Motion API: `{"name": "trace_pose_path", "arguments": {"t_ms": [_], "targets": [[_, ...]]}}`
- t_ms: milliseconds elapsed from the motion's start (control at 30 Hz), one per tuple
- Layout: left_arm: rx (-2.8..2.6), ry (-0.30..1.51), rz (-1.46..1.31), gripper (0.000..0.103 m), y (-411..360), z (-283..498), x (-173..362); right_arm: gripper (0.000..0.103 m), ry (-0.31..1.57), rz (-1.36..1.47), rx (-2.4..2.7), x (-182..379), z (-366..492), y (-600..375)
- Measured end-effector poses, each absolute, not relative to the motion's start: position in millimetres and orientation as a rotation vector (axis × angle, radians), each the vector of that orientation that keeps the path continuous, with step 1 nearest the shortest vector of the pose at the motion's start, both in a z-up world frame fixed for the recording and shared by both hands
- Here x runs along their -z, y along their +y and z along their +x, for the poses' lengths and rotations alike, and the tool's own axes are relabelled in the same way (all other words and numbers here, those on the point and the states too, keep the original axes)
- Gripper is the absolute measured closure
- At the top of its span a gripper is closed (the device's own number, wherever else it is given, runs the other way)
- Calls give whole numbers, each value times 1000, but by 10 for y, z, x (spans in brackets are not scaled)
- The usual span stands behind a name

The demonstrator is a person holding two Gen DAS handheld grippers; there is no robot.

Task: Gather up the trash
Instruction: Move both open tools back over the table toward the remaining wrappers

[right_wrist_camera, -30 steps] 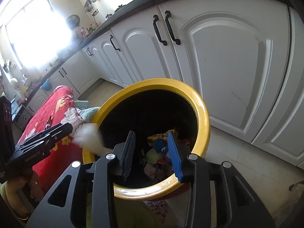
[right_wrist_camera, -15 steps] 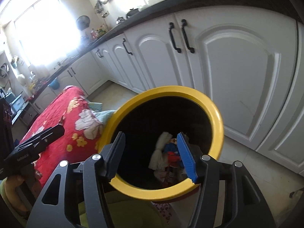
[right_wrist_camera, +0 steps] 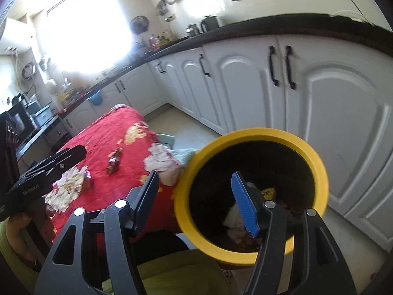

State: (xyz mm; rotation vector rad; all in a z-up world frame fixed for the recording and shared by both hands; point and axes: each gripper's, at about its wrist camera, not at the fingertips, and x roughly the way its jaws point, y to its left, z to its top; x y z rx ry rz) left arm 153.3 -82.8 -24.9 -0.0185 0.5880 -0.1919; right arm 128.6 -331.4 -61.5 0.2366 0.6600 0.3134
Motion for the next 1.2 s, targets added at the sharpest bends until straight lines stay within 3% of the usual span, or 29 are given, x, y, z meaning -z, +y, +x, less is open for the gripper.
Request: {"name": "trace_pose_path", "arguments": {"t_ms": [533, 1100, 1200], "targets": [[109, 629, -50, 11, 0, 1545, 260, 42, 661, 156, -460, 402, 1524, -2525], [193, 793, 31, 11, 308, 1632, 704, 43, 784, 77, -586, 604, 2043, -1715], [201, 826, 55, 17, 307, 1695, 789, 45, 811, 69, -595, 676, 2138, -1621]]}}
